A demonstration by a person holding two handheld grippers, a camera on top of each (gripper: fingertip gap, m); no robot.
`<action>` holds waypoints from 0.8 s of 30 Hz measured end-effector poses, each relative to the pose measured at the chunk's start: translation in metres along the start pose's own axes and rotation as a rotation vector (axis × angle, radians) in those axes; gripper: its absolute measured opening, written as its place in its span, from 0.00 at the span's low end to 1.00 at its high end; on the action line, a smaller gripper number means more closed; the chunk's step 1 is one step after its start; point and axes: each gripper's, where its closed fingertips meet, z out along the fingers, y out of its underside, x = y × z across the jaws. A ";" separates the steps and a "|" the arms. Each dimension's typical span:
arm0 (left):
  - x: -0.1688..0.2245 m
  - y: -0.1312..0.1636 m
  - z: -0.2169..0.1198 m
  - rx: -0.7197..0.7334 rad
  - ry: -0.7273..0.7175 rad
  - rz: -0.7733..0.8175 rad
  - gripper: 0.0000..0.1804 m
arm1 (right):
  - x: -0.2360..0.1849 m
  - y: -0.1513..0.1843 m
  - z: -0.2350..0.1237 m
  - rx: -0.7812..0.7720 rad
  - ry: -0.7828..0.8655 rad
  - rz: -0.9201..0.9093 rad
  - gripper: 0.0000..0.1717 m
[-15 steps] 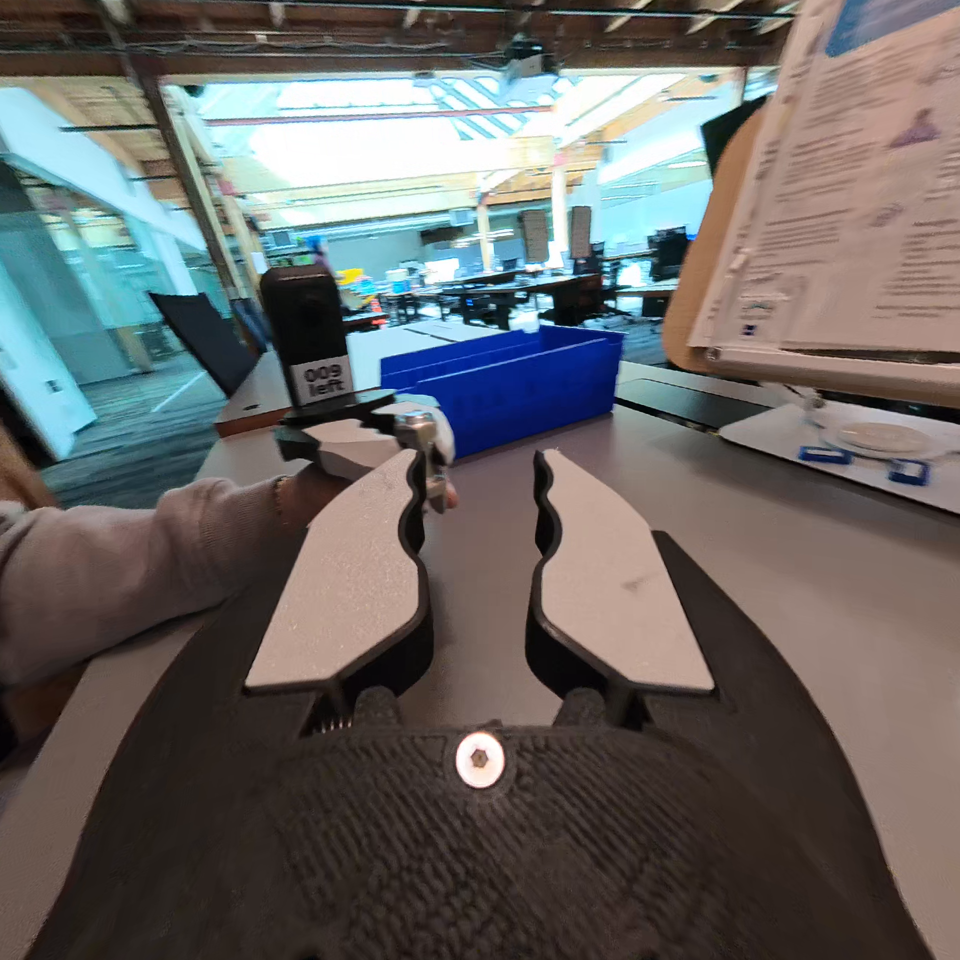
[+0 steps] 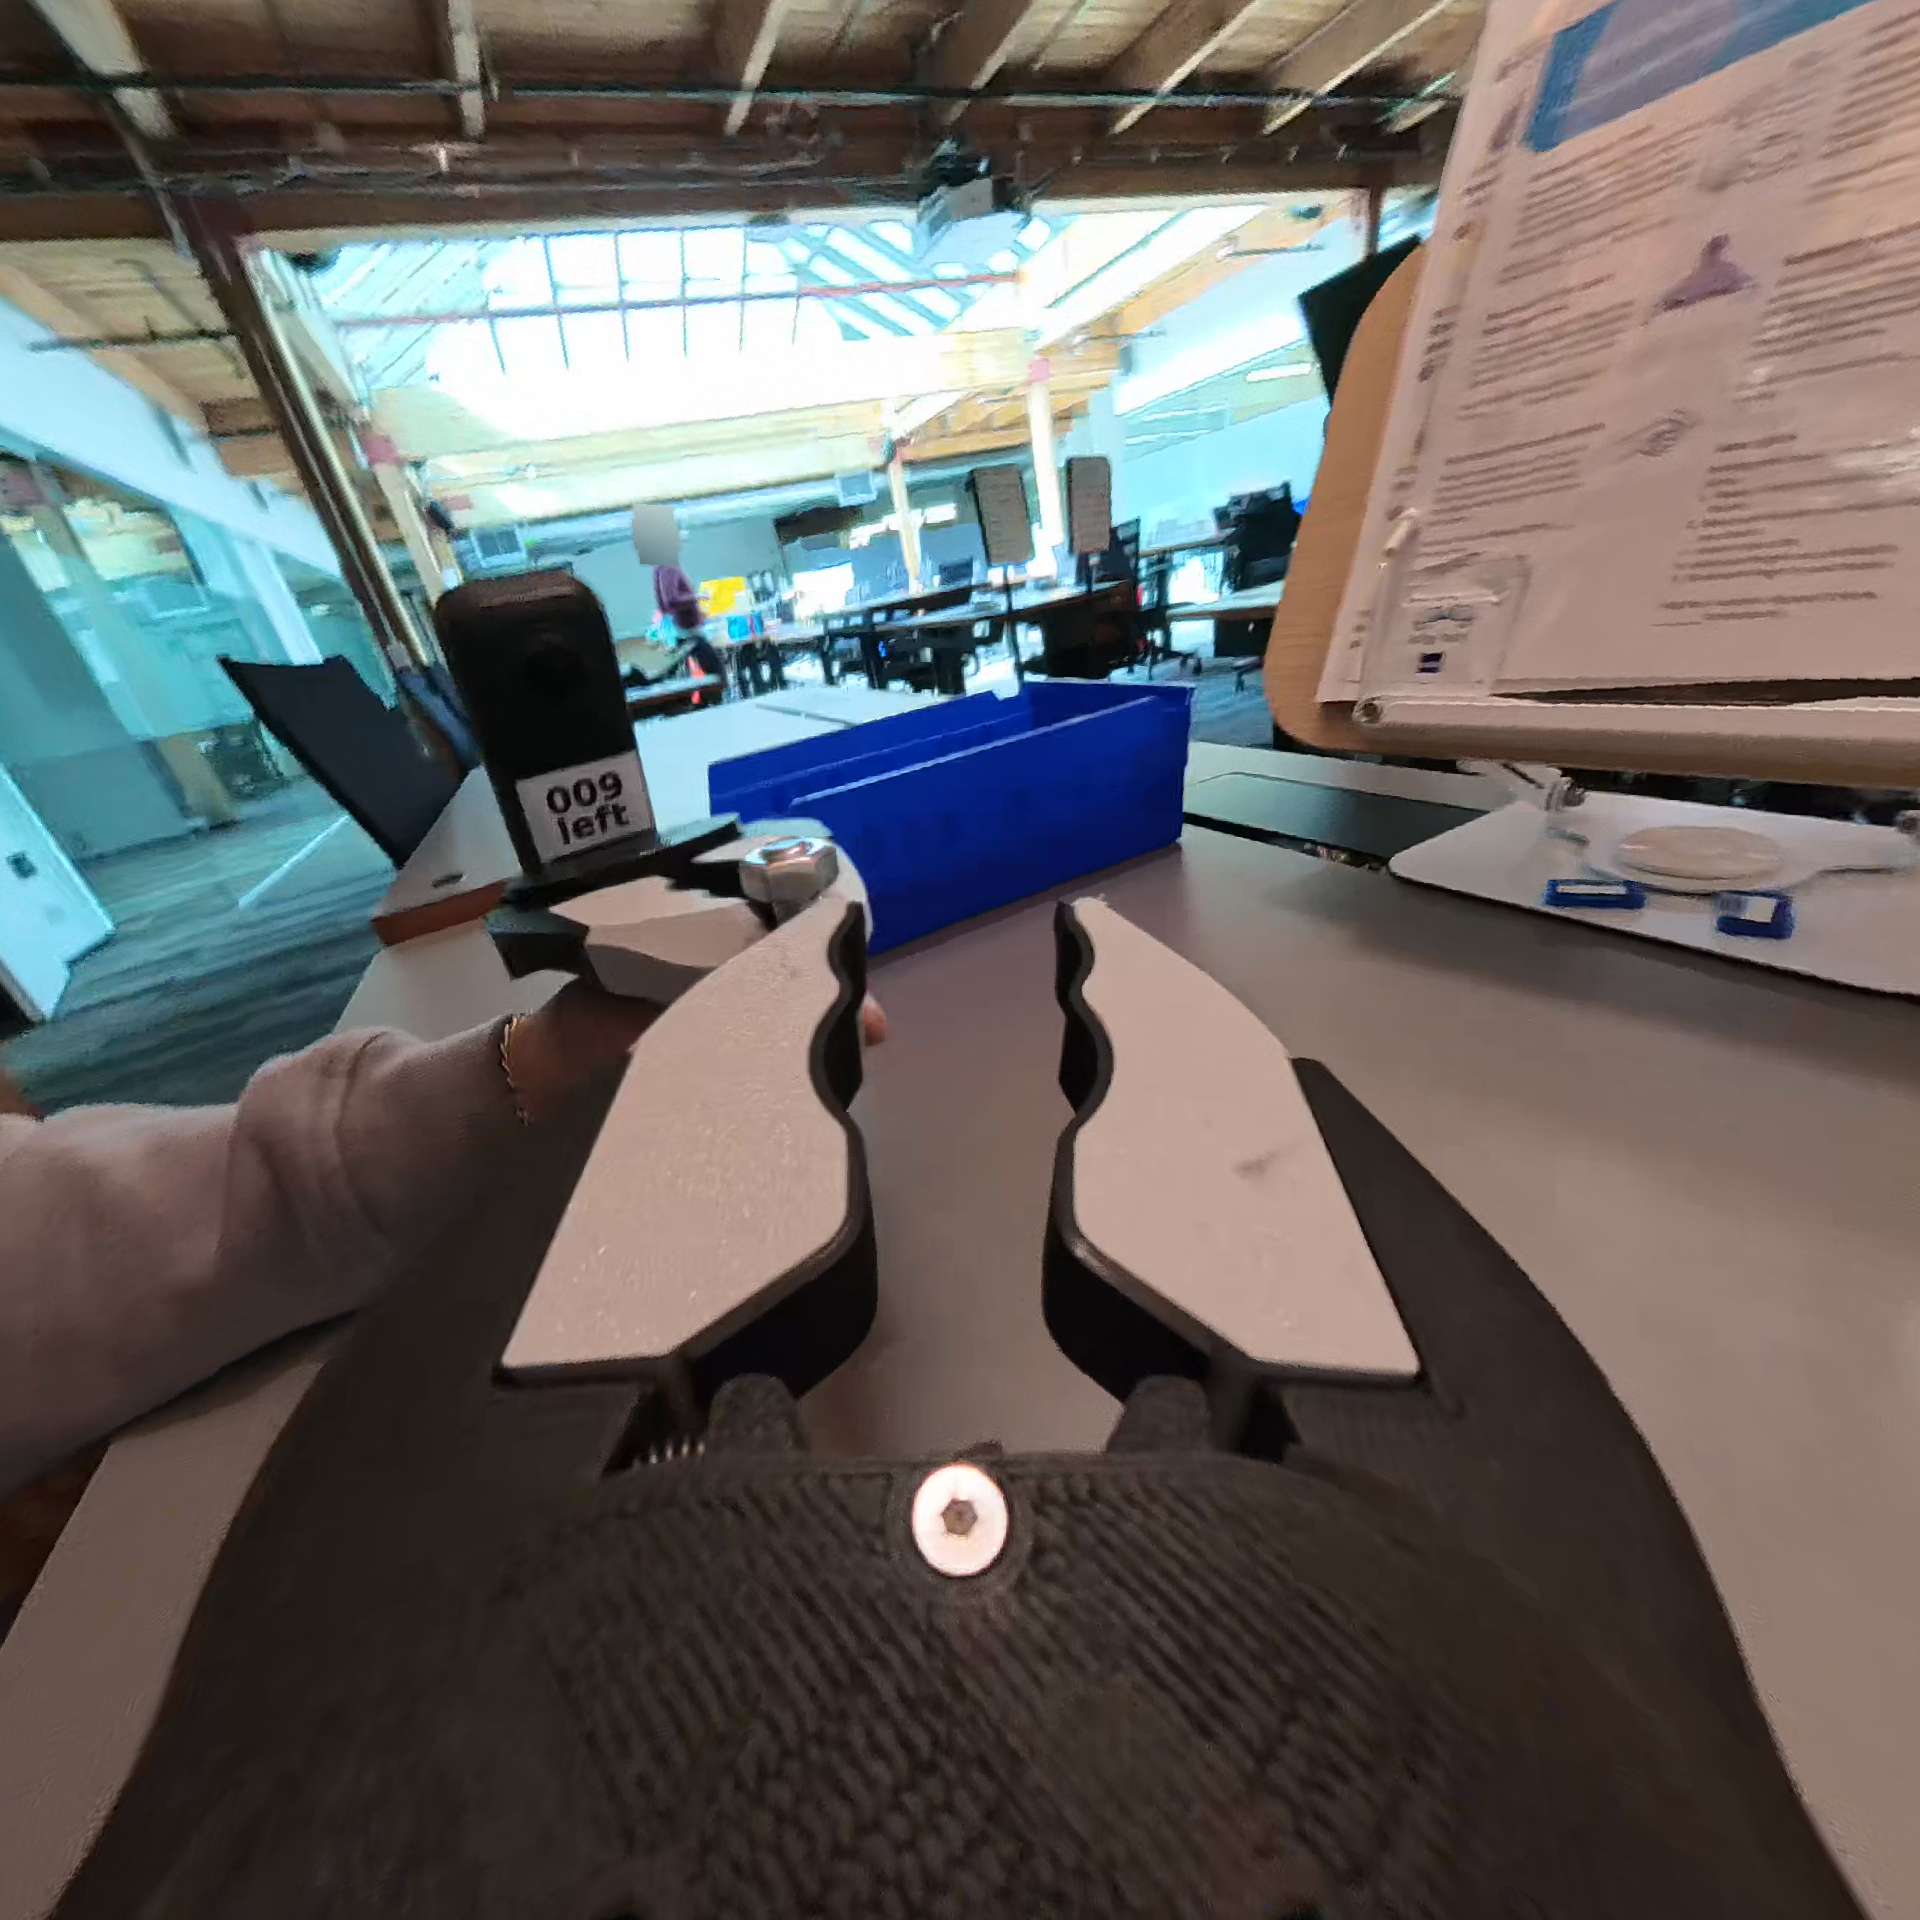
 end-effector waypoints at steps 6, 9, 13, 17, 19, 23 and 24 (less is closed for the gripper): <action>0.002 0.006 0.005 -0.033 -0.010 0.027 0.05 | -0.024 -0.005 0.002 0.020 -0.133 -0.010 0.25; 0.006 0.009 0.010 -0.048 -0.003 0.046 0.05 | -0.029 0.002 0.007 -0.009 -0.127 -0.043 0.24; 0.004 0.007 0.009 -0.044 -0.025 0.051 0.05 | -0.017 0.002 0.006 -0.012 -0.064 -0.031 0.26; -0.007 0.000 0.000 0.003 -0.063 0.022 0.05 | 0.007 0.002 0.000 -0.013 0.040 0.000 0.22; -0.009 -0.001 -0.001 0.003 -0.074 0.024 0.05 | 0.000 0.001 -0.001 -0.017 -0.018 0.005 0.25; -0.003 0.007 0.006 -0.037 -0.066 0.051 0.05 | -0.026 -0.002 0.006 0.009 -0.109 -0.046 0.26; -0.001 0.009 0.009 -0.047 -0.060 0.059 0.05 | -0.029 -0.002 0.008 0.010 -0.110 -0.058 0.26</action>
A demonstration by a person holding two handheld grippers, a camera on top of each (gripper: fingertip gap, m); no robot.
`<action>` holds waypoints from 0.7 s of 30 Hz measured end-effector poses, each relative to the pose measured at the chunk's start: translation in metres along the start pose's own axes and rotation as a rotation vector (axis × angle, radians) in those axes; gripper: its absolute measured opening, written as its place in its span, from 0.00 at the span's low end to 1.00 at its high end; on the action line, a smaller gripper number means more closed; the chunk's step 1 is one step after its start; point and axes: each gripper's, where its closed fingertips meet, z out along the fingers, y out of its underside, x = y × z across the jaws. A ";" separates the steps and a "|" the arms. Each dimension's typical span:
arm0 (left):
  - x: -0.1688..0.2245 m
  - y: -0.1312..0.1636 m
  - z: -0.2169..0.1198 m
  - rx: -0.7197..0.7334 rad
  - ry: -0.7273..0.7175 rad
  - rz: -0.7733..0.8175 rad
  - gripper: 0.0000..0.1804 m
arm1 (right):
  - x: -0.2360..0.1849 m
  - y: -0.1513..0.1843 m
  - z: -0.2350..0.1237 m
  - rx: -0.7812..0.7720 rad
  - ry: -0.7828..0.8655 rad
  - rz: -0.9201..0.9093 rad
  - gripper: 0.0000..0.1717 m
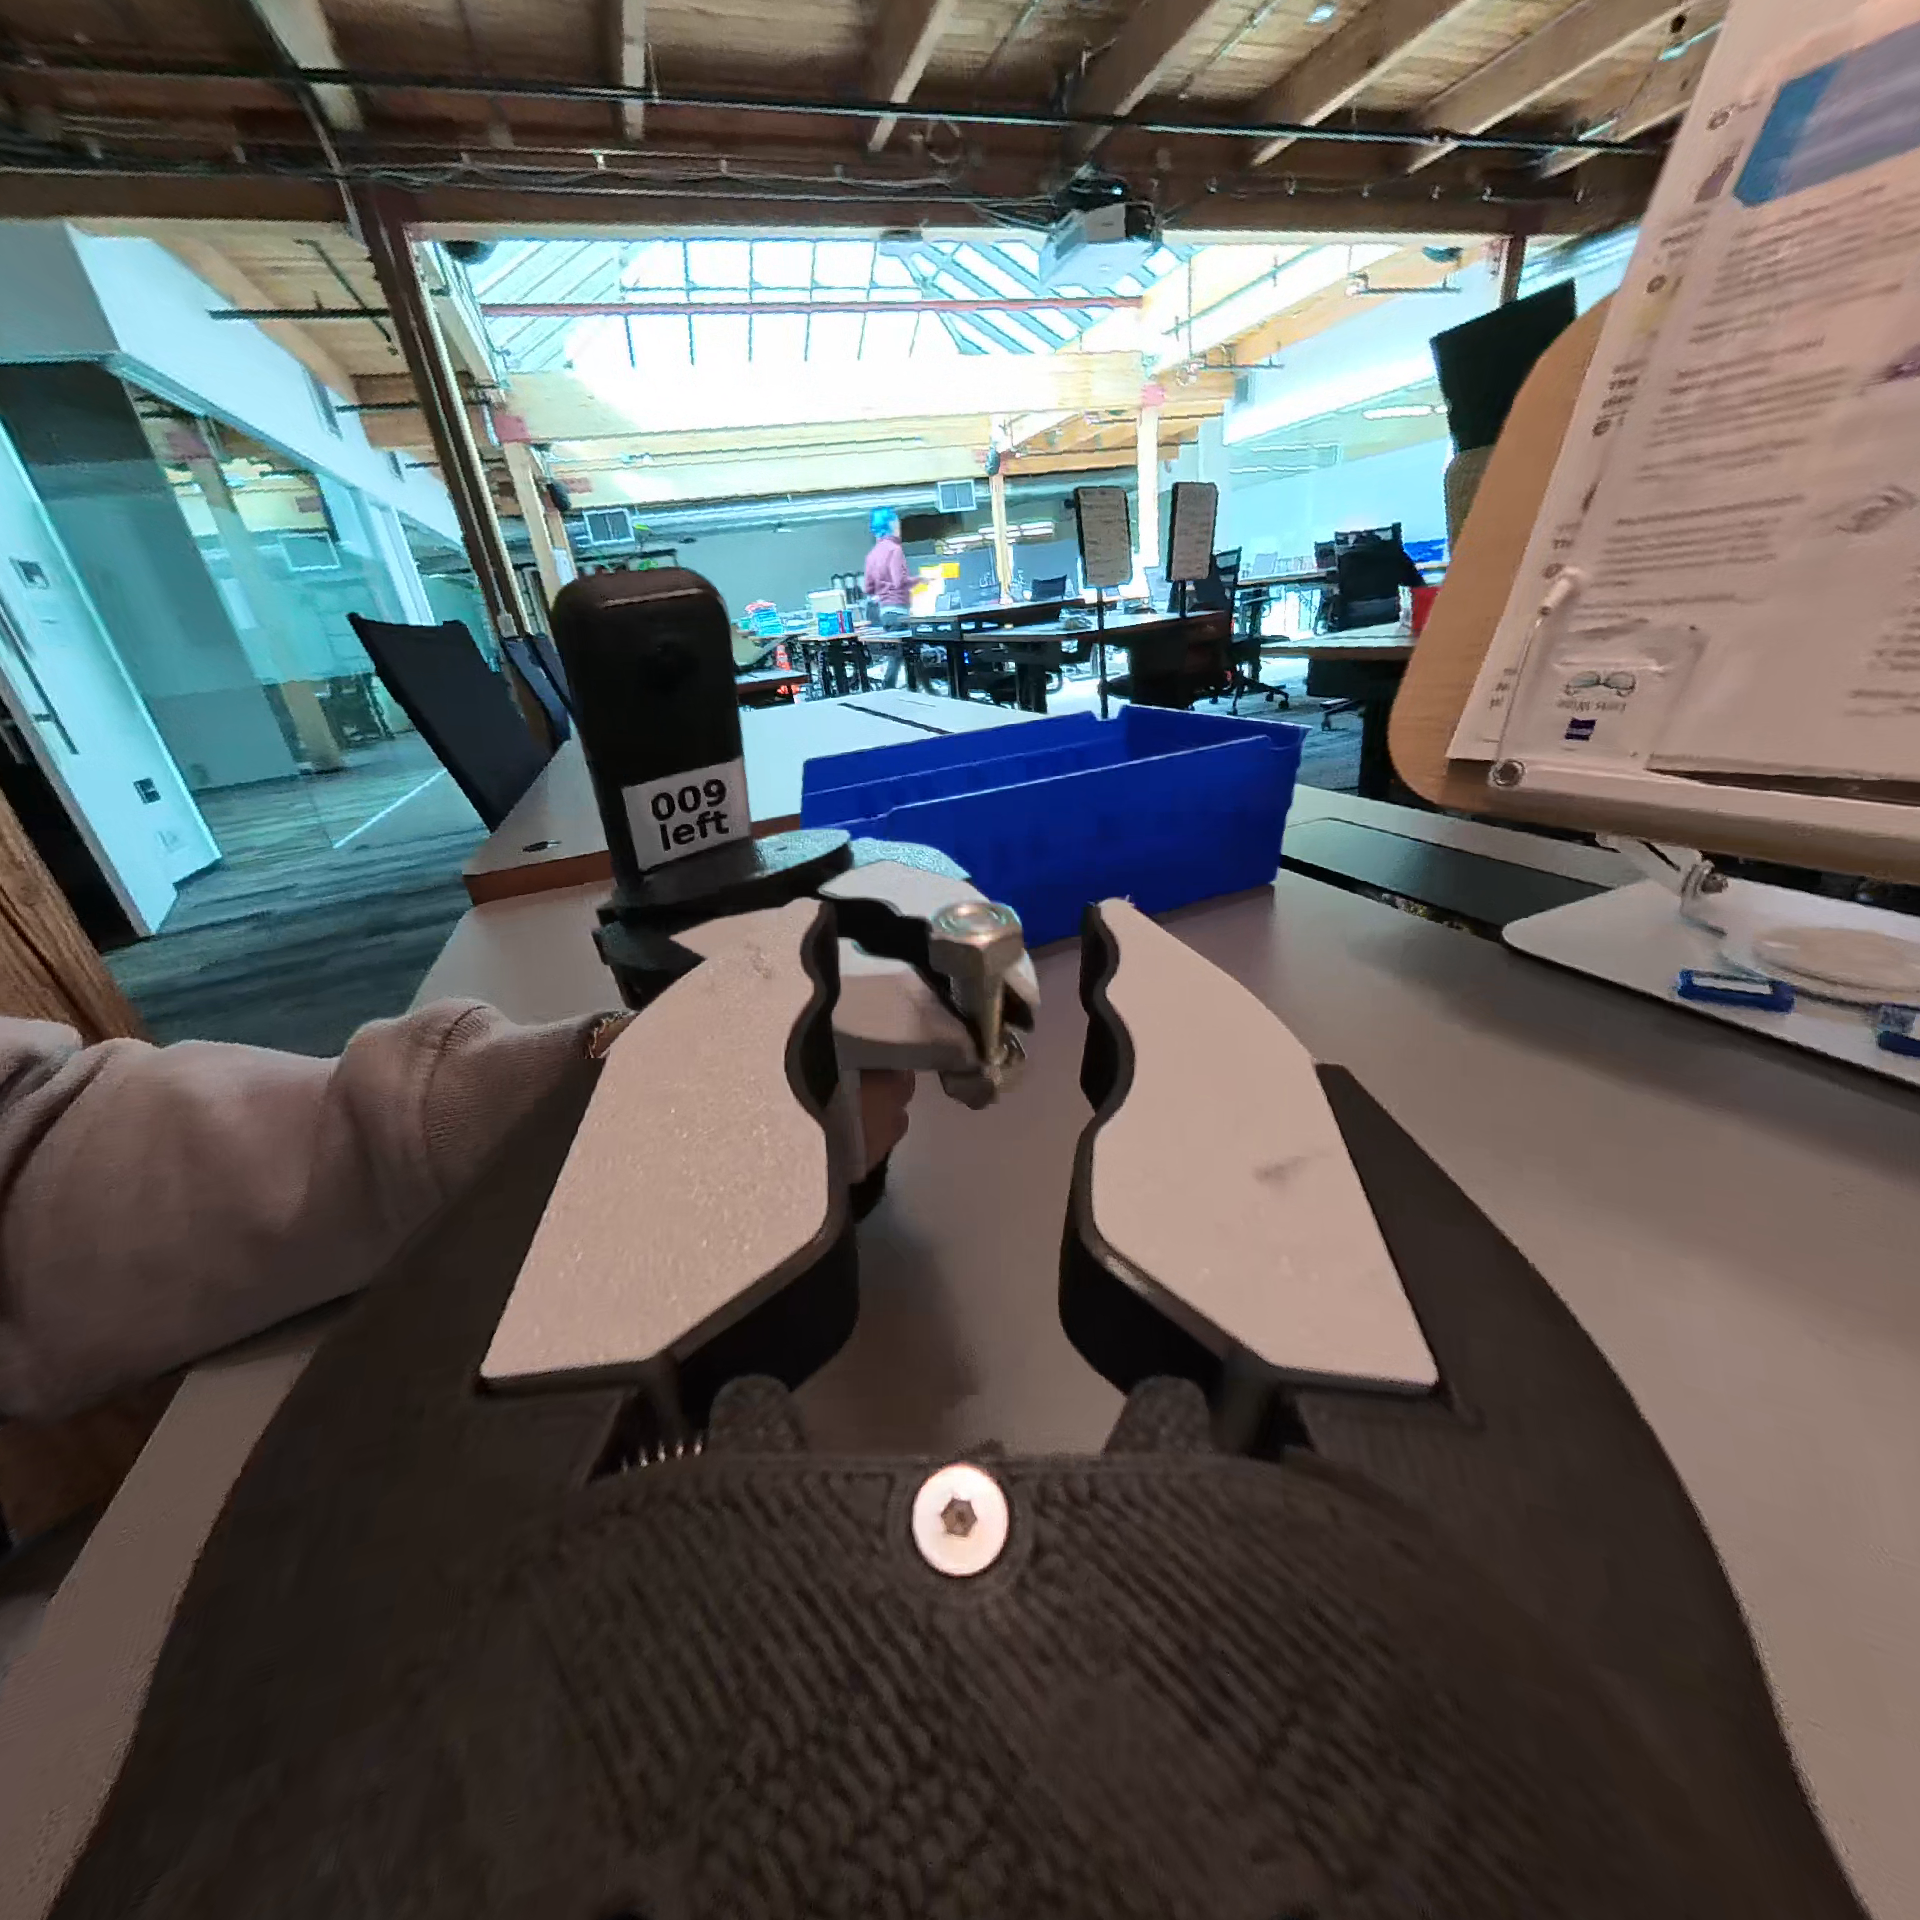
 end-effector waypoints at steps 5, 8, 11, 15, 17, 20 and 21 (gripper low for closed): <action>0.004 -0.002 0.003 0.008 0.007 0.006 0.05 | 0.010 0.000 -0.001 0.006 0.066 0.008 0.21; -0.004 -0.003 -0.001 0.015 -0.030 -0.002 0.05 | 0.021 0.001 -0.006 -0.003 0.097 0.037 0.25; -0.011 -0.011 -0.009 0.063 -0.051 -0.029 0.05 | 0.039 0.000 -0.015 -0.002 0.195 0.029 0.22; -0.012 -0.010 -0.009 0.053 -0.059 -0.015 0.05 | 0.023 -0.003 -0.011 0.012 0.087 0.033 0.25; -0.008 -0.007 -0.005 0.041 -0.048 -0.015 0.05 | 0.013 -0.002 -0.006 0.008 0.057 0.006 0.25; -0.002 -0.002 0.001 0.016 -0.033 0.004 0.05 | 0.005 0.001 0.000 -0.008 0.046 -0.026 0.25; -0.001 -0.001 0.003 0.012 -0.028 0.008 0.05 | 0.005 0.001 0.001 -0.005 0.046 -0.024 0.25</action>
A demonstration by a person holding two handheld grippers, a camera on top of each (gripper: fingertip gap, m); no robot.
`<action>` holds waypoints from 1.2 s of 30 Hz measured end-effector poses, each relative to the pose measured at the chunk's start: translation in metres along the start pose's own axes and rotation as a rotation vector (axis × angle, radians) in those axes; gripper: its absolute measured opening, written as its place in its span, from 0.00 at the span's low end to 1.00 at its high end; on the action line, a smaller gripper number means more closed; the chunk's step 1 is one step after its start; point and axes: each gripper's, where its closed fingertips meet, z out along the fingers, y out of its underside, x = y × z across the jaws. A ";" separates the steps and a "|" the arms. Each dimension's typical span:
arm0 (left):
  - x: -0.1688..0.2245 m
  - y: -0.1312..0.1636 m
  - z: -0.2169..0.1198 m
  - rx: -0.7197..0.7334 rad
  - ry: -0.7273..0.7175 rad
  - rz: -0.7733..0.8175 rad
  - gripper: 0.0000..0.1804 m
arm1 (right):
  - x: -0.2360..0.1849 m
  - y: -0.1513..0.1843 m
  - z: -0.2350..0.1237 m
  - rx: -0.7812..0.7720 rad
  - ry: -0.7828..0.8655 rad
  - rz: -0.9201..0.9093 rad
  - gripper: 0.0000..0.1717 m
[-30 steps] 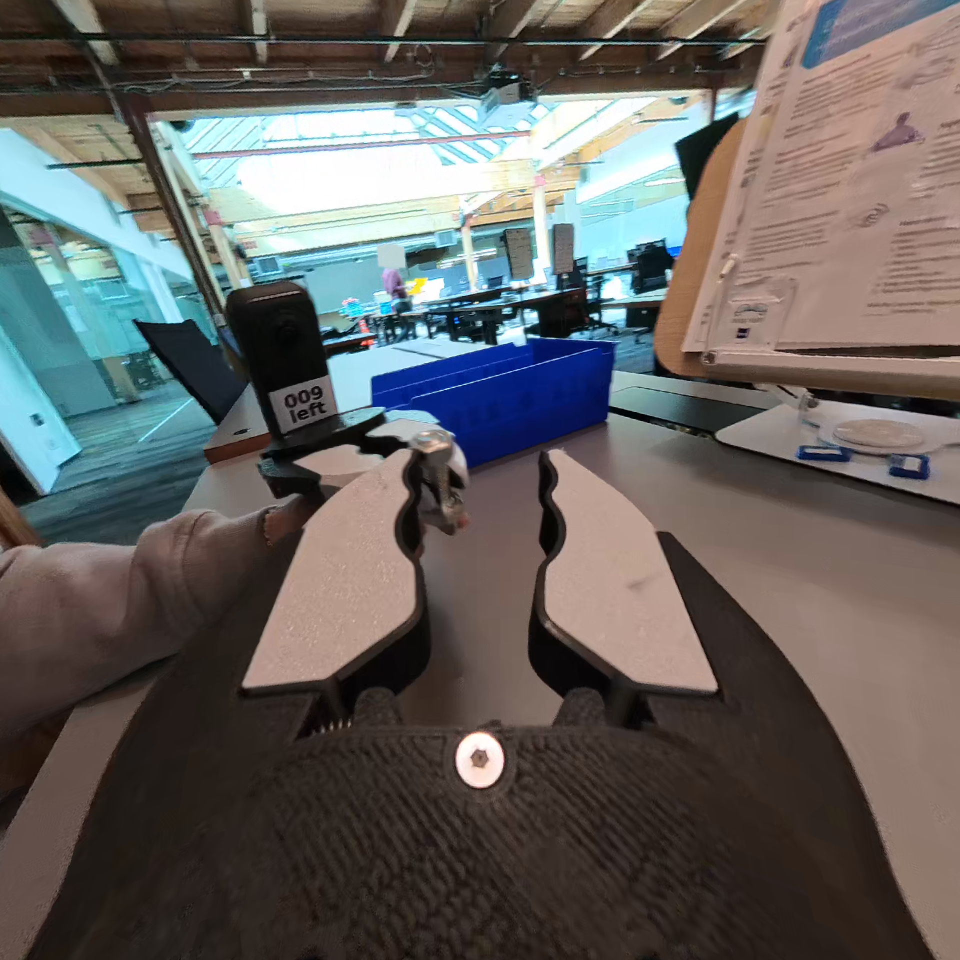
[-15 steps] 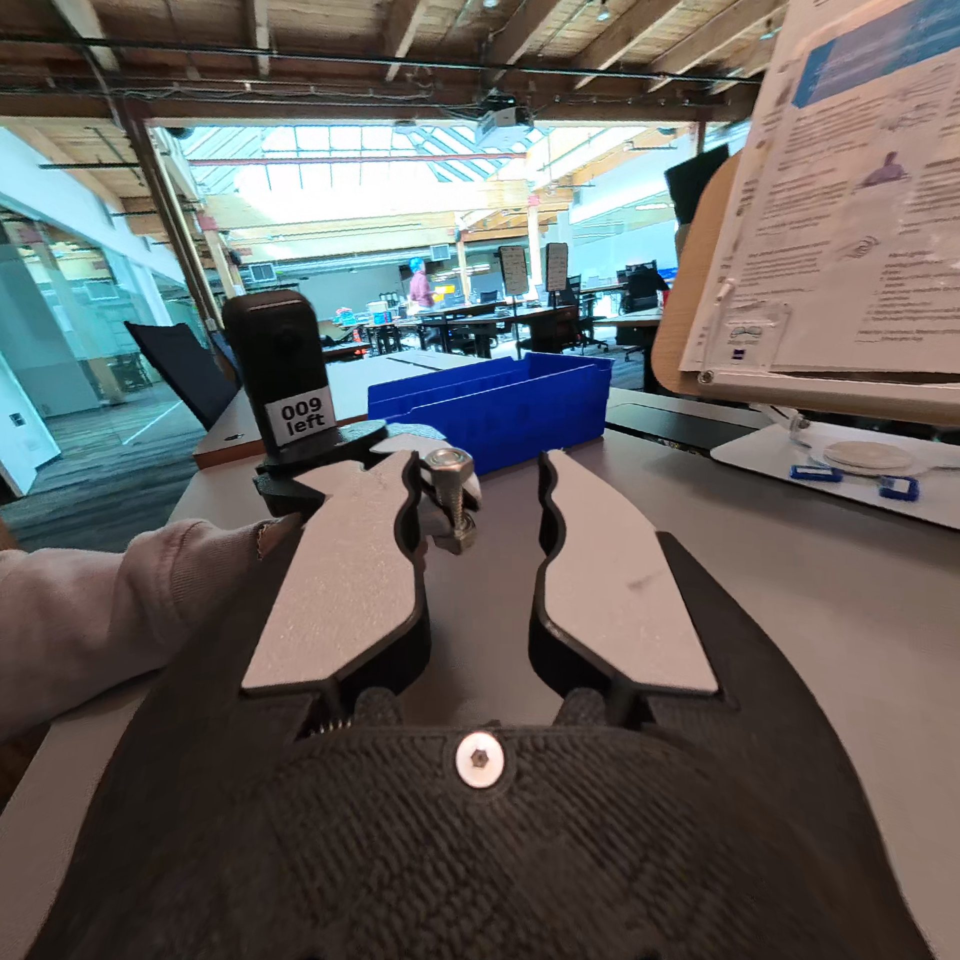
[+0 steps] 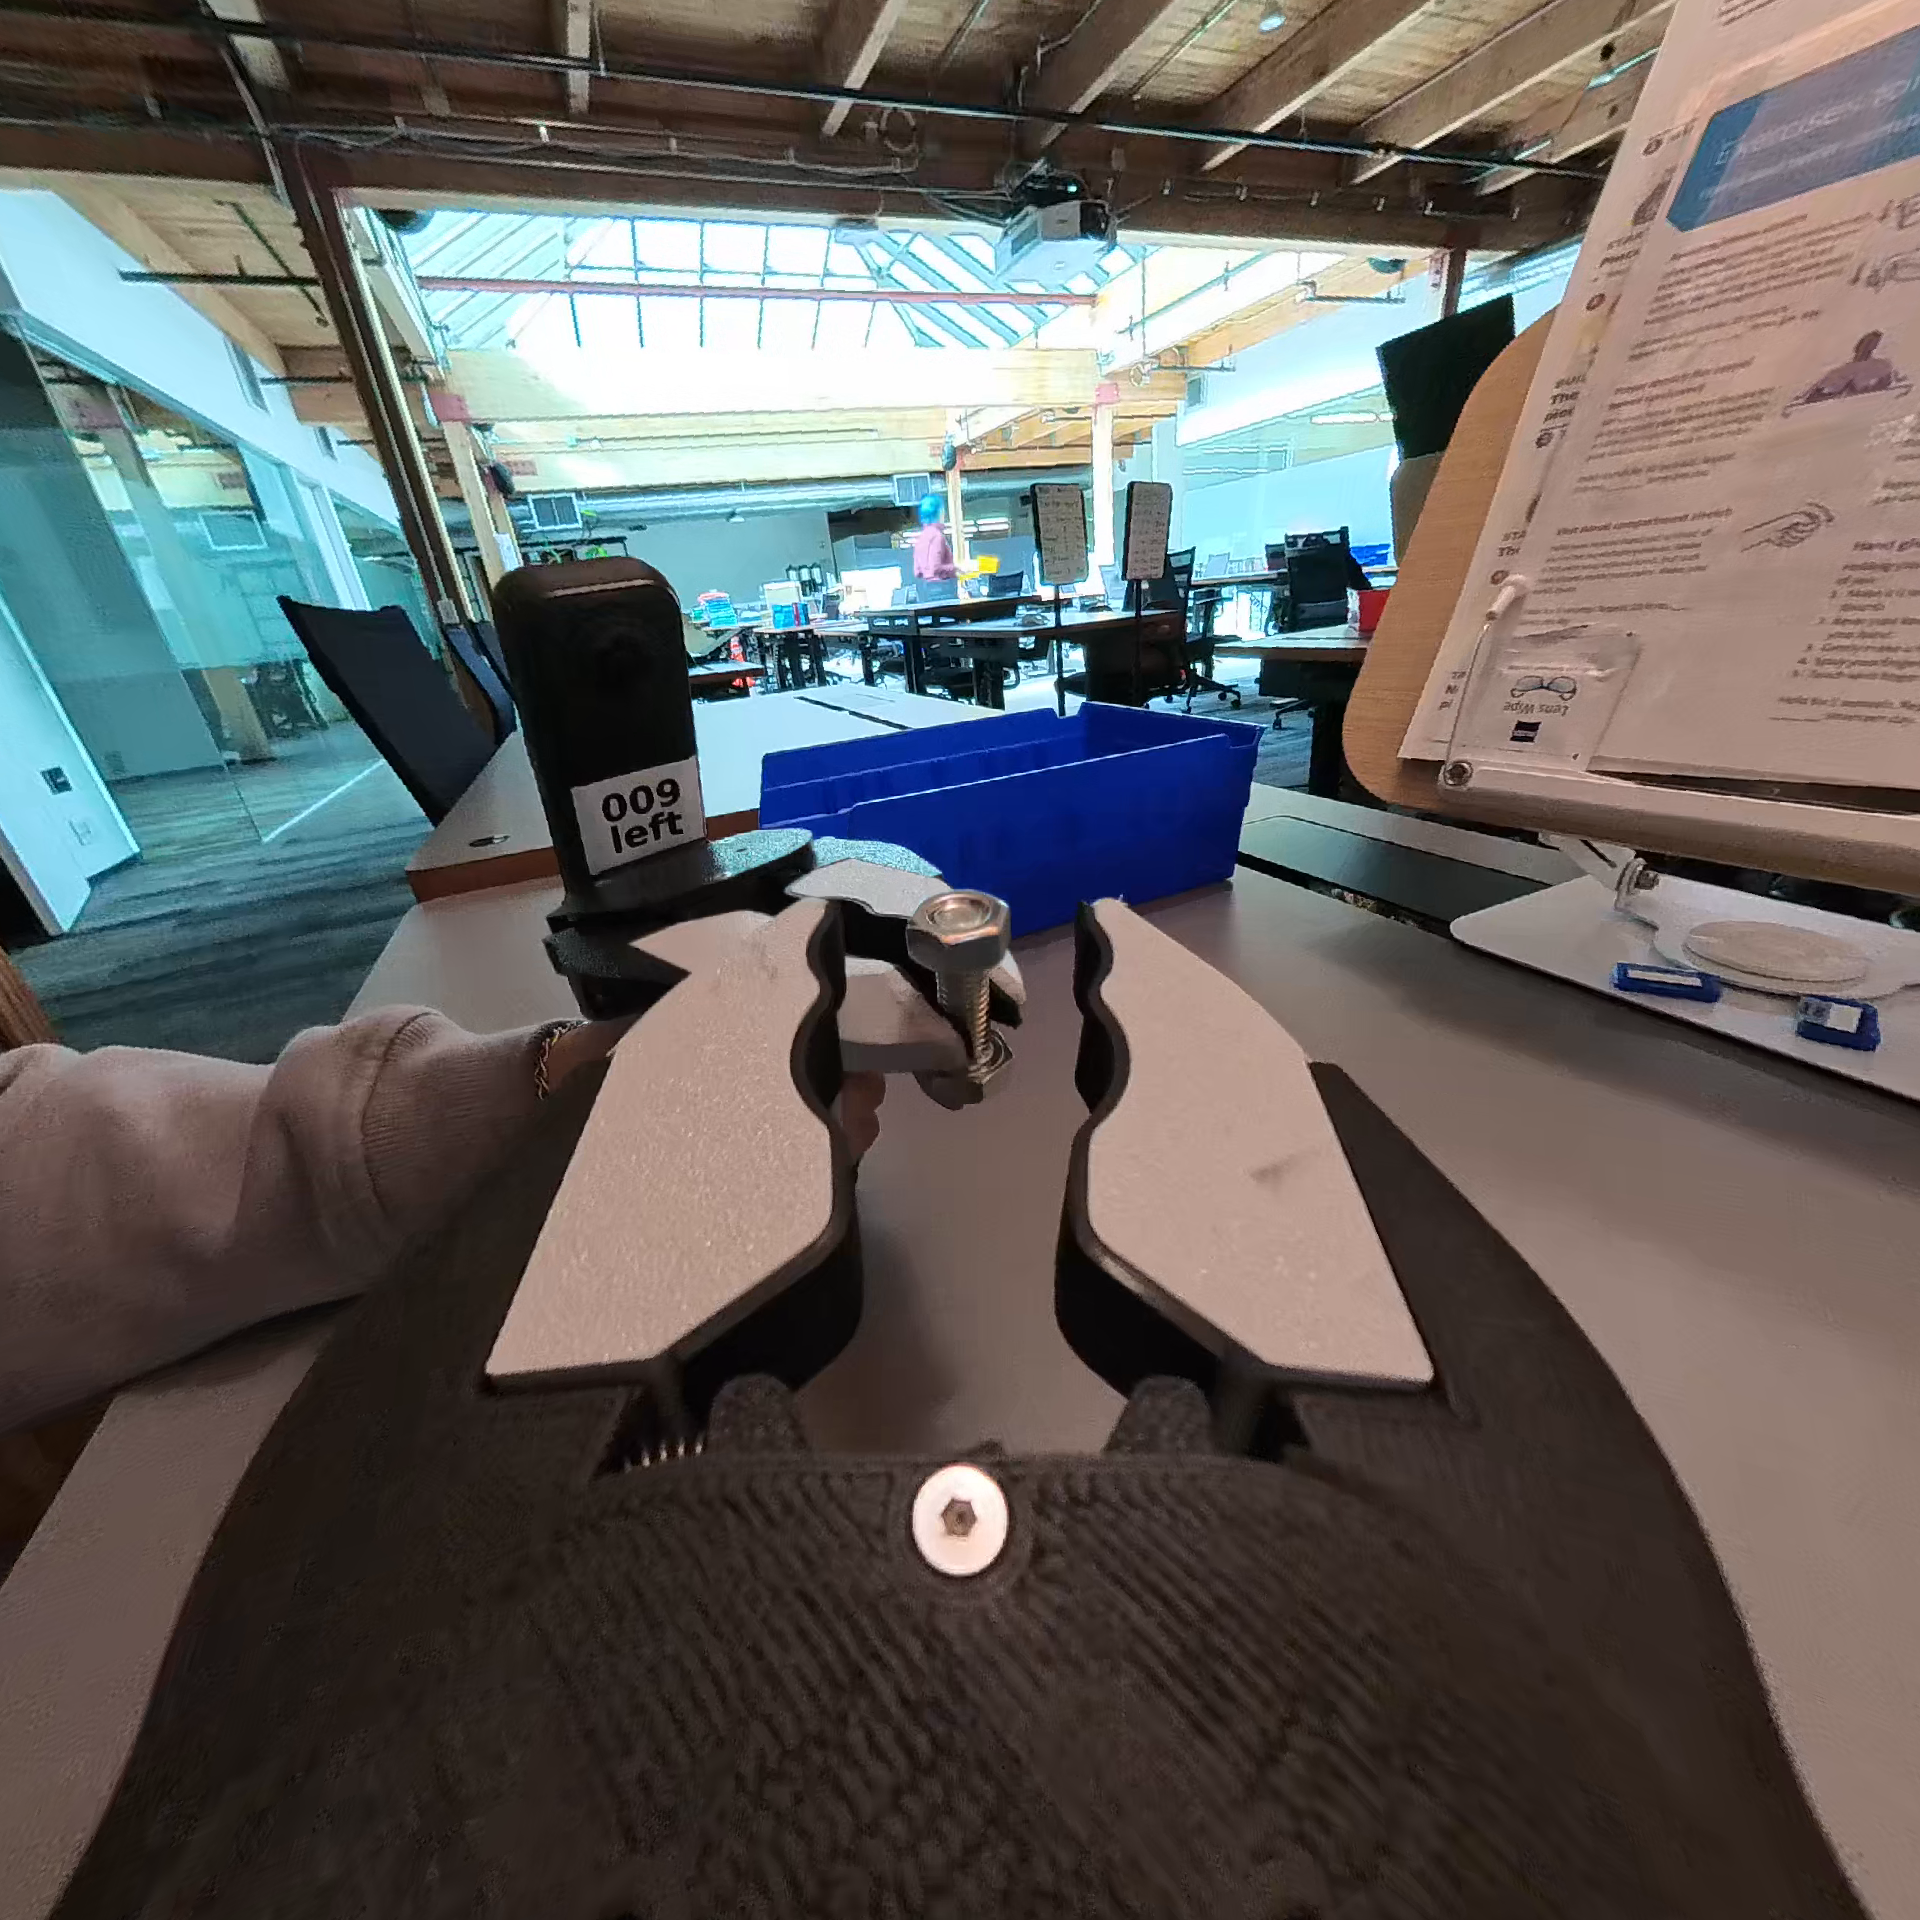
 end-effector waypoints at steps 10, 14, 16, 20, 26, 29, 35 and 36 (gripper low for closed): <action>-0.010 -0.005 -0.007 0.034 -0.033 -0.015 0.05 | 0.037 0.004 -0.012 -0.020 0.165 0.073 0.19; -0.012 -0.007 -0.010 0.041 -0.044 -0.015 0.05 | 0.029 0.001 -0.013 0.004 0.081 0.123 0.25; -0.010 -0.005 -0.007 0.029 -0.039 -0.008 0.05 | 0.017 -0.005 -0.009 0.035 0.030 0.105 0.25; -0.003 0.000 0.000 -0.002 -0.025 0.023 0.05 | -0.001 -0.001 0.000 0.006 -0.012 0.027 0.26; -0.001 -0.001 0.001 -0.001 -0.029 0.034 0.05 | 0.010 0.001 -0.001 -0.002 0.056 0.036 0.22; -0.007 -0.004 -0.003 0.016 -0.052 0.020 0.05 | 0.019 -0.001 -0.006 0.012 0.080 0.066 0.24; -0.012 -0.005 -0.006 0.025 -0.067 0.014 0.05 | 0.027 -0.006 -0.012 0.047 0.093 0.106 0.23; -0.010 -0.004 -0.005 0.020 -0.064 0.018 0.05 | 0.022 -0.007 -0.010 0.050 0.071 0.100 0.23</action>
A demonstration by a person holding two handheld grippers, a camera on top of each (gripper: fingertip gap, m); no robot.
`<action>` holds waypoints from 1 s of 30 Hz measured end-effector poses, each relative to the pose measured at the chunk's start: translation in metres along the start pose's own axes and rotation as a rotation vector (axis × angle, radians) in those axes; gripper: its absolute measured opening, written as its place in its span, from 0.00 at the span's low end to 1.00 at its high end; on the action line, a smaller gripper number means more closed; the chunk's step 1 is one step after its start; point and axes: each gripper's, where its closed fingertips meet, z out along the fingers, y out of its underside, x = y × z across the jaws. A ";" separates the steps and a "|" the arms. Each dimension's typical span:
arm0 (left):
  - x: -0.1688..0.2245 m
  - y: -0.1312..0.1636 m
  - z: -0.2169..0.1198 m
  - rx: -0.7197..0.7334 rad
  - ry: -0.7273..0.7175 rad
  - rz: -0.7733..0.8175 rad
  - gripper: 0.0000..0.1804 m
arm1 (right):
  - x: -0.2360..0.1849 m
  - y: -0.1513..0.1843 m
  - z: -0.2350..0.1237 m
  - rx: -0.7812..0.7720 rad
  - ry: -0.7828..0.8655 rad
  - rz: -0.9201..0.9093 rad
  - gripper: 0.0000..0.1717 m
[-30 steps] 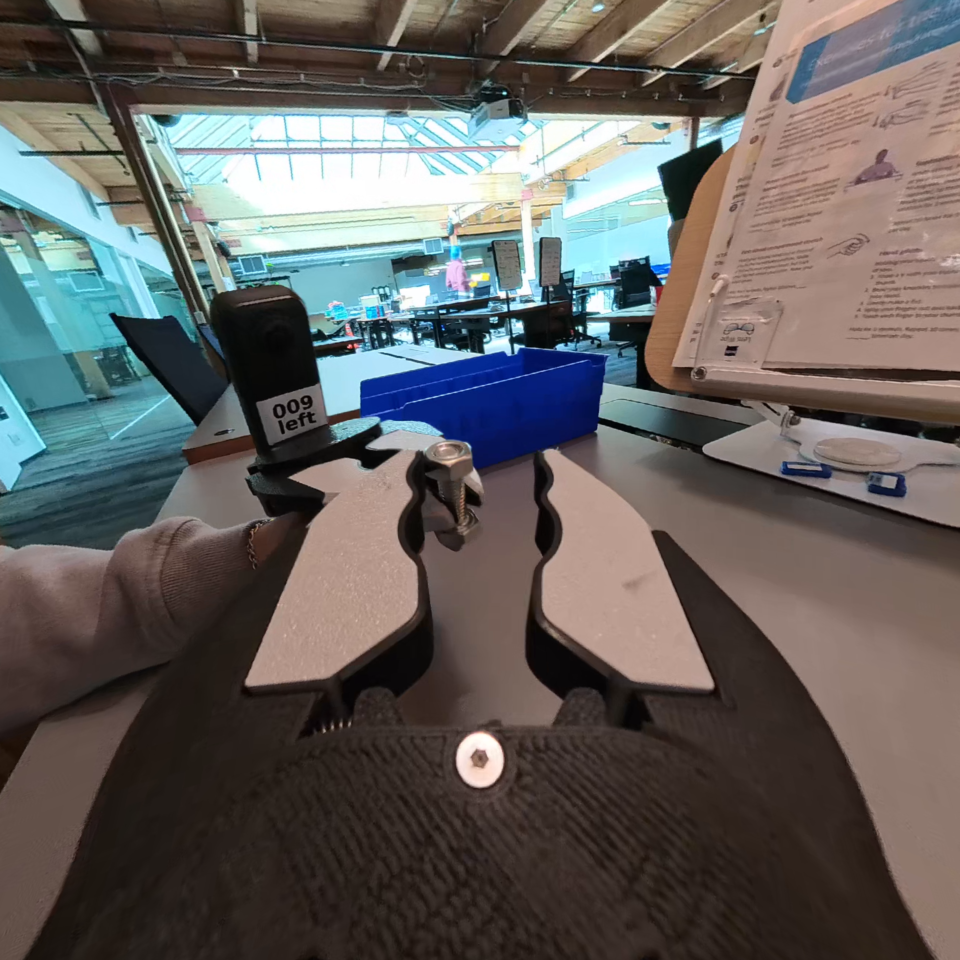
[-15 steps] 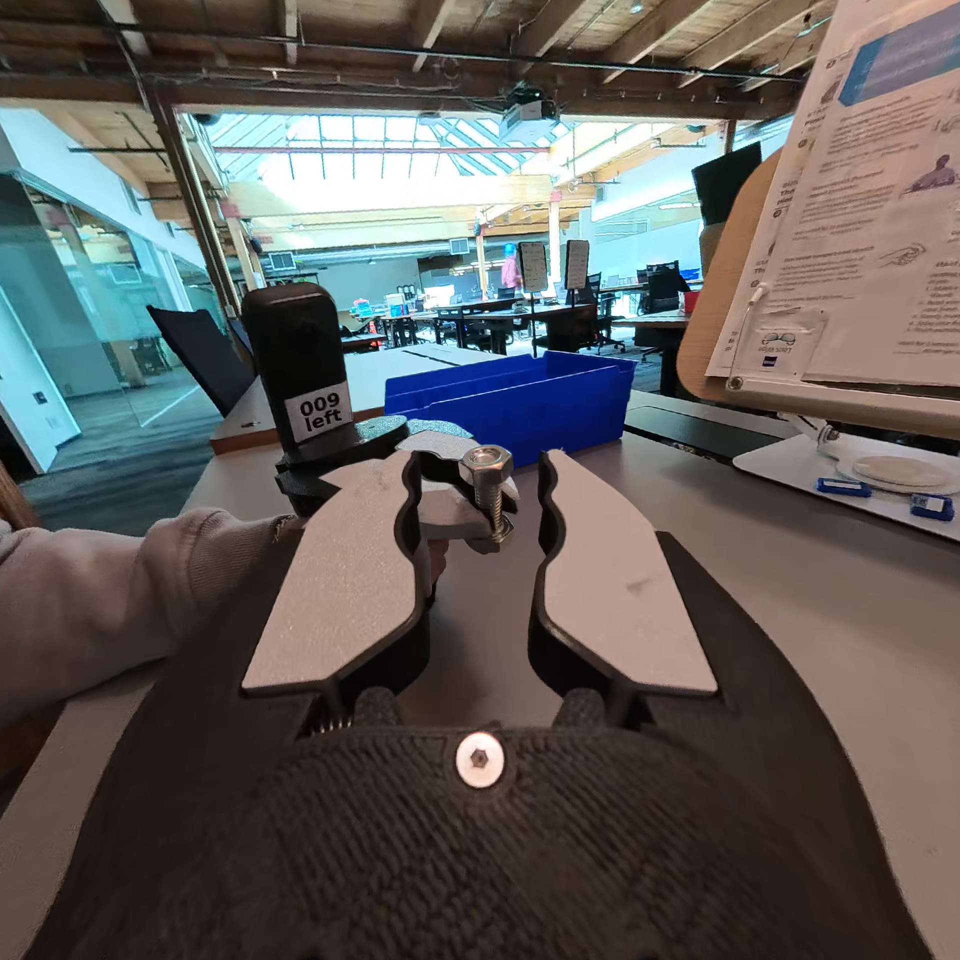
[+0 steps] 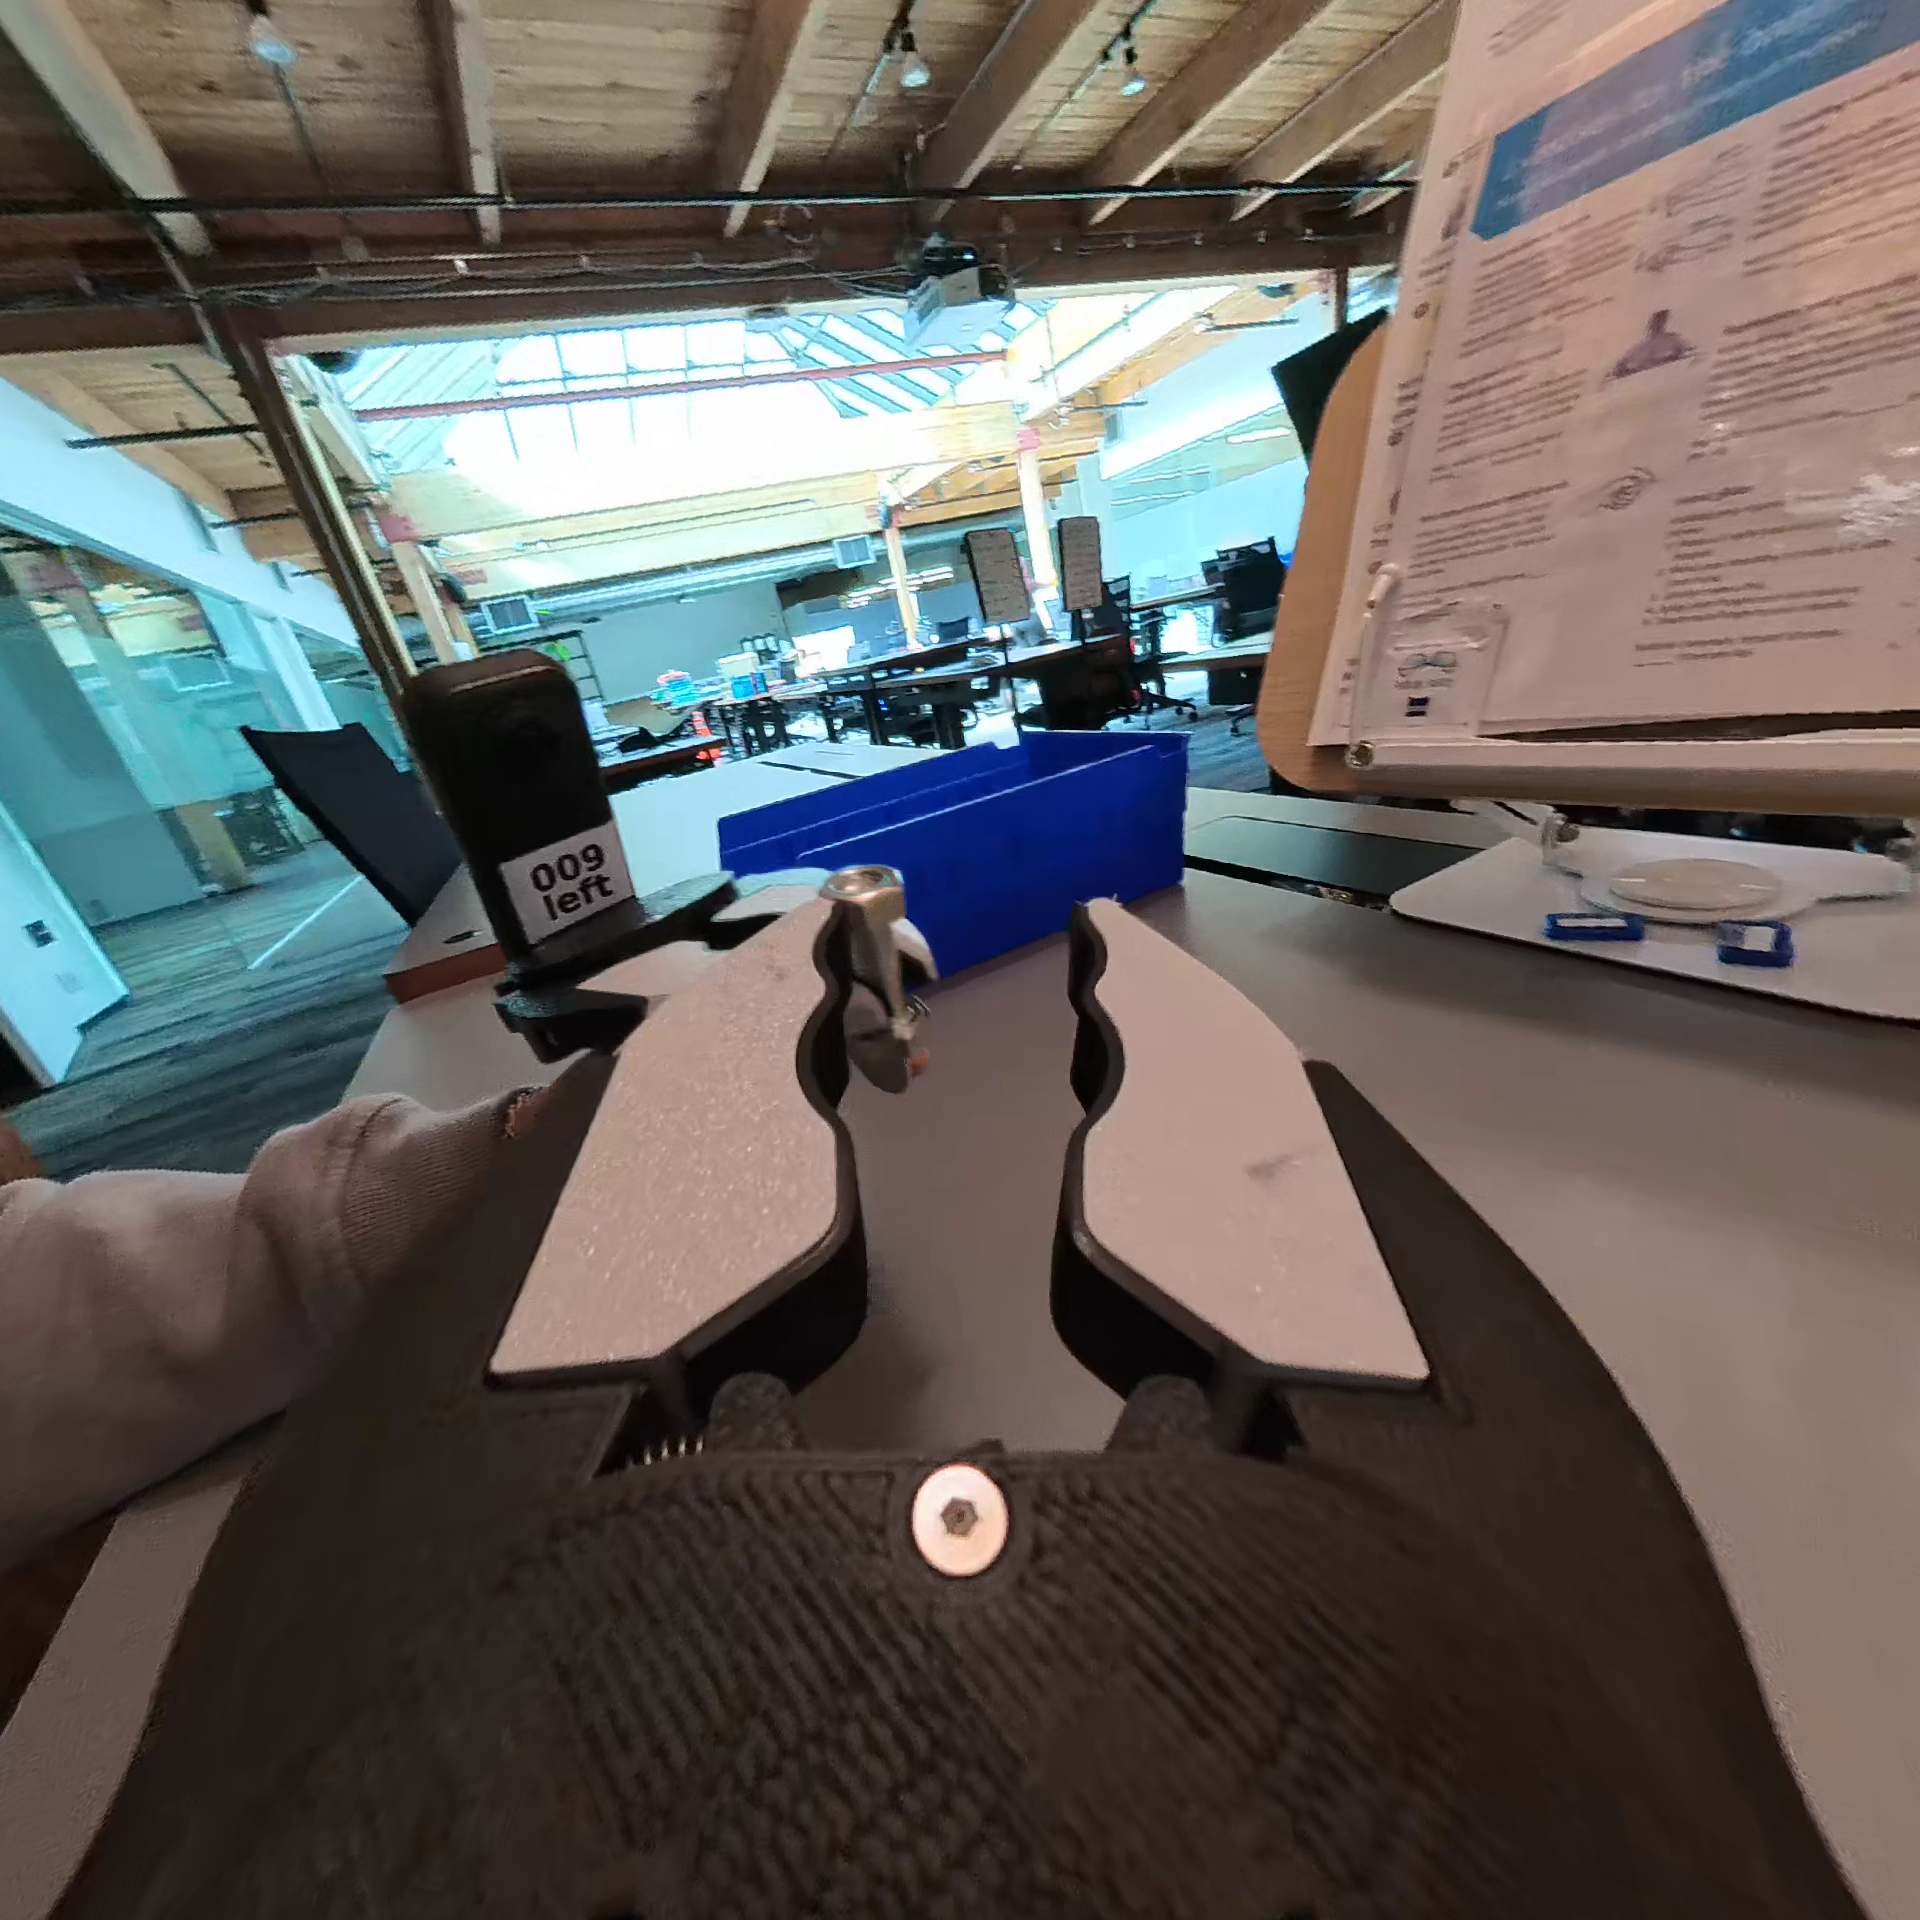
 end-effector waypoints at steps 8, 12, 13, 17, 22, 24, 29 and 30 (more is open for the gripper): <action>0.008 0.005 0.006 -0.024 0.022 0.020 0.05 | -0.009 0.006 0.006 -0.028 -0.008 -0.039 0.22; 0.006 0.006 0.005 -0.027 0.017 0.019 0.05 | -0.006 0.007 0.005 -0.034 -0.006 -0.029 0.23; 0.006 0.006 0.005 -0.028 0.016 0.021 0.05 | -0.007 0.007 0.005 -0.037 -0.005 -0.038 0.22; 0.003 0.005 0.004 -0.023 0.008 0.017 0.05 | -0.006 0.008 0.005 -0.046 -0.005 -0.048 0.22; -0.001 -0.002 -0.001 0.005 -0.008 0.009 0.05 | 0.010 0.003 -0.002 -0.031 0.060 -0.032 0.20; -0.002 -0.001 -0.001 0.004 -0.007 0.009 0.05 | 0.002 0.000 -0.002 -0.008 -0.005 -0.009 0.21; 0.005 0.003 0.003 -0.017 0.011 0.023 0.05 | -0.015 0.003 0.005 -0.013 -0.043 -0.061 0.21; 0.006 0.004 0.004 -0.021 0.016 0.025 0.05 | -0.017 0.004 0.006 -0.017 -0.047 -0.071 0.21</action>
